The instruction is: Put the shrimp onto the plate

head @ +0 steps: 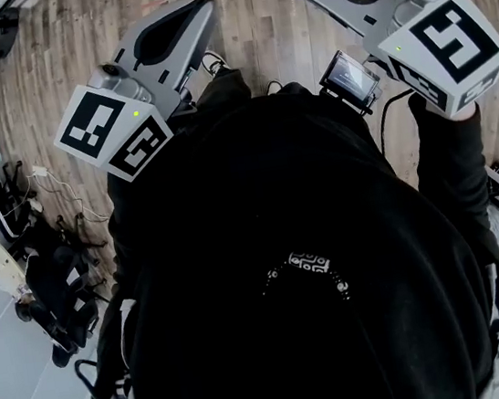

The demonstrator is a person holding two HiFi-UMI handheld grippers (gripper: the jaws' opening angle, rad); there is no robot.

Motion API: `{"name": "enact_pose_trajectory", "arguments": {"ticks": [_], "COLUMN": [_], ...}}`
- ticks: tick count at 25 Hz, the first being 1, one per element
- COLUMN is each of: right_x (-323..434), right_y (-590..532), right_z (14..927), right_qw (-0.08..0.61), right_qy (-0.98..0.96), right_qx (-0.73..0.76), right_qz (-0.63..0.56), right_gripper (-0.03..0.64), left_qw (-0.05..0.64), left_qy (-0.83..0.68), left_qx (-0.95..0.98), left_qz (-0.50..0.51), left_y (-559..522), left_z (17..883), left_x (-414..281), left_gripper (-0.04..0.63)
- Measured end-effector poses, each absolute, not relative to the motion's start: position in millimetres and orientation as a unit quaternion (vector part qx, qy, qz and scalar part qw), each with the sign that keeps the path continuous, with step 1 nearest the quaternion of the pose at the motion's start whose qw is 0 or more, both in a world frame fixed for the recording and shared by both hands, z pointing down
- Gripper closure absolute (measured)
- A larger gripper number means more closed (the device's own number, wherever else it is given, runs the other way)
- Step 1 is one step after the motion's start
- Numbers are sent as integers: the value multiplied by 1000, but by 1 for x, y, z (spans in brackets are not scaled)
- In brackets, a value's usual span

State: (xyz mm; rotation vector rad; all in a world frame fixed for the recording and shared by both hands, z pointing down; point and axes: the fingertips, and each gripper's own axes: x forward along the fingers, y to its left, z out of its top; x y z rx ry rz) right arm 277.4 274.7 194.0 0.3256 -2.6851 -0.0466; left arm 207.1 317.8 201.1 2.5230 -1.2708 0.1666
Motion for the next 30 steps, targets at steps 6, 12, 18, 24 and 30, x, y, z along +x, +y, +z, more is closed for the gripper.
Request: {"name": "enact_pose_trajectory", "arguments": {"ticks": [6, 12, 18, 24, 30], "right_x": [289, 298, 301, 298, 270], "right_y": [264, 251, 237, 215, 182], "right_z": [203, 204, 197, 205, 205], "right_qw": [210, 211, 213, 214, 216], "right_qy": [-967, -962, -958, -956, -953], "right_qx": [141, 175, 194, 202, 211], "right_qz": [-9, -6, 1, 10, 19], "right_gripper": [471, 471, 471, 471, 471], "left_qw": [144, 136, 141, 143, 146], "left_qy": [-422, -400, -383, -370, -363], "left_qx": [893, 904, 911, 916, 919], "left_qz": [59, 59, 57, 54, 48], "left_y": [301, 286, 270, 245, 211], "left_z": [208, 207, 204, 212, 216], "left_x": [219, 222, 221, 214, 188], "left_gripper": [589, 589, 589, 589, 589]}}
